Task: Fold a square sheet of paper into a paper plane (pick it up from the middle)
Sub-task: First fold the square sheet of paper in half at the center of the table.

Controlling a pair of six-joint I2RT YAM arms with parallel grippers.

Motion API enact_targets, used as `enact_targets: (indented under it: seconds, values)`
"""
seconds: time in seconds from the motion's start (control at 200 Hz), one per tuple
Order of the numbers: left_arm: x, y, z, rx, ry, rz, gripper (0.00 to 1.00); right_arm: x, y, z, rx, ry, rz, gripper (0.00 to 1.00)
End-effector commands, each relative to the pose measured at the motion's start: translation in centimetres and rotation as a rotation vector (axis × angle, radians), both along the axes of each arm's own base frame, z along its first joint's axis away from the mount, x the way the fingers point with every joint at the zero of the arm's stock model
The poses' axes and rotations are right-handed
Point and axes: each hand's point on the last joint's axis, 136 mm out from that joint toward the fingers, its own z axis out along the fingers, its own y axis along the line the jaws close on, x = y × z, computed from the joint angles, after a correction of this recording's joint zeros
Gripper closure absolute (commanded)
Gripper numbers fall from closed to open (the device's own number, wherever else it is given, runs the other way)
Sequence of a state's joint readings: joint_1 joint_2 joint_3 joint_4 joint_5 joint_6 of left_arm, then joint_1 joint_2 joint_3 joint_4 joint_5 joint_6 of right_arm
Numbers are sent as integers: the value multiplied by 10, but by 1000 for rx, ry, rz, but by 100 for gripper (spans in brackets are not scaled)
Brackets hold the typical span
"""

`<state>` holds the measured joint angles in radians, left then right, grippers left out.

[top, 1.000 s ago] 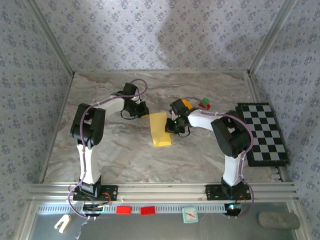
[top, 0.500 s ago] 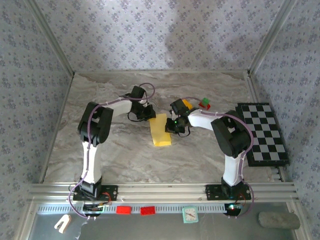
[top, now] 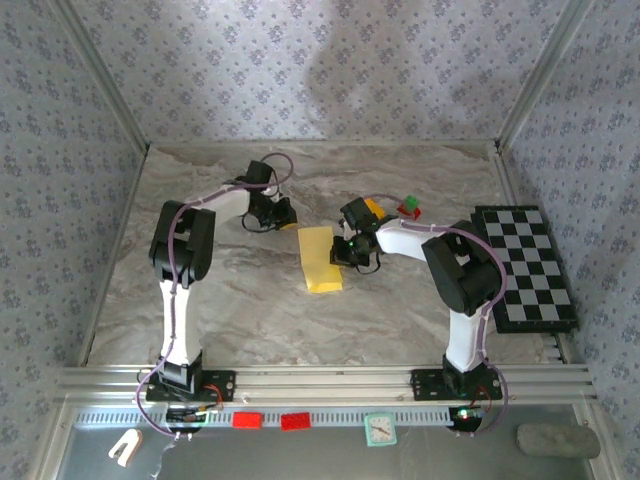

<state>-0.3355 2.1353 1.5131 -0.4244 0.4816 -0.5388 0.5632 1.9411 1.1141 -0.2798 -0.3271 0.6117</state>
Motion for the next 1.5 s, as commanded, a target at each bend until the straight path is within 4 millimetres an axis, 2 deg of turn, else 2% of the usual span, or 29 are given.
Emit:
enact_targets:
  seconds: [0.0, 0.04, 0.165, 0.305, 0.42, 0.54, 0.8, 0.9, 1.054, 1.169, 1.339, 1.494]
  values:
    - [-12, -5, 43, -21, -53, -21, 87, -95, -111, -100, -485, 338, -25, 90]
    - [-19, -7, 50, -34, -56, -10, 87, -96, -111, -101, -484, 341, -27, 90]
    - [-53, -23, 52, -118, -18, 19, 87, -96, -110, -101, -482, 341, -31, 90]
    - [-92, -48, 35, -185, 60, 42, 88, -96, -110, -102, -483, 342, -34, 90]
    - [-107, -61, 24, -201, 91, 58, 88, -97, -110, -102, -487, 344, -30, 90]
    - [-102, -58, 10, -167, 85, 86, 89, -98, -111, -103, -490, 350, -30, 90]
    - [-80, -54, -5, -161, 52, 103, 89, -99, -111, -104, -491, 350, -30, 91]
    - [-78, -50, -15, -137, 61, 104, 89, -98, -111, -104, -491, 351, -29, 91]
    - [-82, -26, -33, -43, 76, 130, 89, -101, -113, -105, -496, 355, -29, 91]
    - [-81, -2, -39, -15, 81, 170, 89, -101, -116, -106, -503, 356, -34, 91]
    - [-67, 14, -27, -7, 57, 176, 89, -101, -119, -106, -510, 356, -43, 91]
    - [-63, 3, 8, -74, 20, 133, 88, -100, -117, -105, -503, 349, -49, 91]
